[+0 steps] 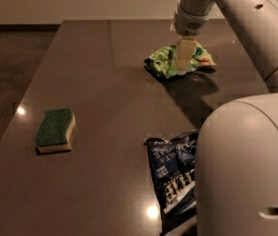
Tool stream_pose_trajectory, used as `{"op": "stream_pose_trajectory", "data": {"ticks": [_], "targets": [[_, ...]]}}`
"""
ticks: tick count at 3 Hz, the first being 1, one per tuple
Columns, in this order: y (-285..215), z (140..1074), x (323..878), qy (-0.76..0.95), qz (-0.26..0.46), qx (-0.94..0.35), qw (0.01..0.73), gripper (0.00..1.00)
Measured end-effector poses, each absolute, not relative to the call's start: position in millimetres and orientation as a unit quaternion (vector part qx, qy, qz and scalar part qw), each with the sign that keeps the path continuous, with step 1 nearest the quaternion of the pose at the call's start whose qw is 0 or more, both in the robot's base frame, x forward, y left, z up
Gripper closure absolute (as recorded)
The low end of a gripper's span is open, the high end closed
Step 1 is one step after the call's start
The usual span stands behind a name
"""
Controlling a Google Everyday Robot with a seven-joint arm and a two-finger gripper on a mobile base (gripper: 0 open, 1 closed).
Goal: Move green rice chip bag near sponge
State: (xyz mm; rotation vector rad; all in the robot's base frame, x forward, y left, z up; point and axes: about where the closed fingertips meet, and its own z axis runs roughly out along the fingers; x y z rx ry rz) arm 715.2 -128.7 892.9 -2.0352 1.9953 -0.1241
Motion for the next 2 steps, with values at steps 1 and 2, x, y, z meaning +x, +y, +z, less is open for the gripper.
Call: {"op": "stream_pose_trajectory", "data": {"ticks": [1, 2], "targets": [[-126.0, 883.5, 720.8, 0.687, -0.048, -0.714, 0.129, 0.16], [-125.6, 878.2, 720.6, 0.681, -0.048, -0.721, 0.12, 0.39]]}}
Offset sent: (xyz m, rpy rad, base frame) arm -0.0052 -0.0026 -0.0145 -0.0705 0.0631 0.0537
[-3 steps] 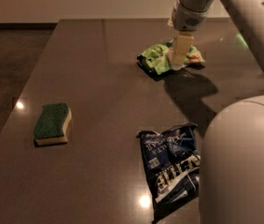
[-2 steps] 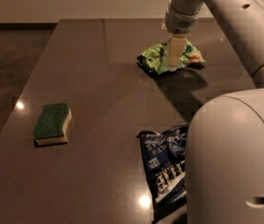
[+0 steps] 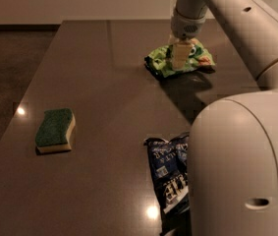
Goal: Move green rice chip bag near sponge
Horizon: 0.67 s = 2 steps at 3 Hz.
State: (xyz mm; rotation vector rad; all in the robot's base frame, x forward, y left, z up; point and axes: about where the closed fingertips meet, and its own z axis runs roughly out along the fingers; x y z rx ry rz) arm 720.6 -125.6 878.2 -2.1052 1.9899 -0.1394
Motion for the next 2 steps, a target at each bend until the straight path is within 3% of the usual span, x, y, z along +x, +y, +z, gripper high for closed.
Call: {"op": "stream_pose_trajectory", "data": {"ticks": [2], "targets": [[-118.3, 883.3, 708.4, 0.657, -0.056, -0.741, 0.122, 0.86]]}}
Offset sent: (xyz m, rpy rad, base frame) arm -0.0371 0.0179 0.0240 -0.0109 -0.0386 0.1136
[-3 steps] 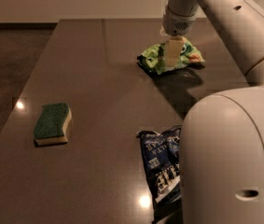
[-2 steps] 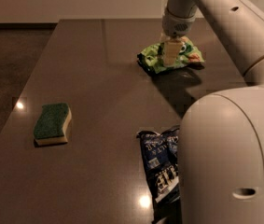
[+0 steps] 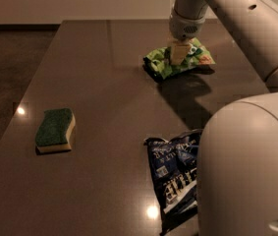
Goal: Move green rice chip bag near sponge
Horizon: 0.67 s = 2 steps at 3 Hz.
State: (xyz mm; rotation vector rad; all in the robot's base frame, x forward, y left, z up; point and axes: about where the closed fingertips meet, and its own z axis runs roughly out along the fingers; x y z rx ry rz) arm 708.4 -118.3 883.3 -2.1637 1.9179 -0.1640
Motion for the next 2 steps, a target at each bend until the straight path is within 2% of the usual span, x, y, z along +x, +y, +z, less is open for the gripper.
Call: {"op": "stream_pose_trajectory", "data": {"ticks": [1, 2], "targets": [[-102, 902, 695, 0.638, -0.054, -0.754, 0.145, 1.0], [-80, 928, 677, 0.614, -0.047, -0.767, 0.18, 1.0]]}}
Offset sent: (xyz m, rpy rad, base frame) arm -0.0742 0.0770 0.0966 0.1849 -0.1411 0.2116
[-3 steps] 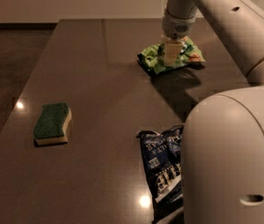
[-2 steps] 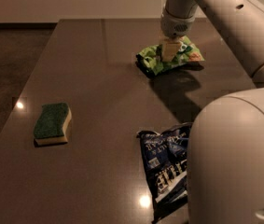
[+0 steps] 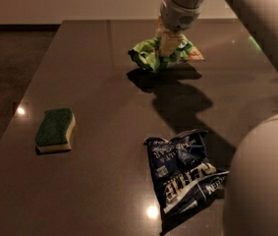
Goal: Move green rice chip bag near sponge
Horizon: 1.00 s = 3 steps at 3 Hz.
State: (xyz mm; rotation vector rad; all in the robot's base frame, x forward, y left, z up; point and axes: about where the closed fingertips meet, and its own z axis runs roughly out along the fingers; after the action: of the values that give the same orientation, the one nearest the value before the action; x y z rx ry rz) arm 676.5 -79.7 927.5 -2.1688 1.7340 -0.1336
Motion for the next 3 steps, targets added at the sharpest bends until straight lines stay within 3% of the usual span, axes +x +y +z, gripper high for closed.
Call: {"op": "stream_pose_trajectory", "data": {"ticks": [1, 3], "targets": [[-40, 962, 637, 0.575, -0.023, -0.786, 0.226, 1.0], [17, 979, 576, 0.527, 0.013, -0.814, 0.244, 1.0]]}}
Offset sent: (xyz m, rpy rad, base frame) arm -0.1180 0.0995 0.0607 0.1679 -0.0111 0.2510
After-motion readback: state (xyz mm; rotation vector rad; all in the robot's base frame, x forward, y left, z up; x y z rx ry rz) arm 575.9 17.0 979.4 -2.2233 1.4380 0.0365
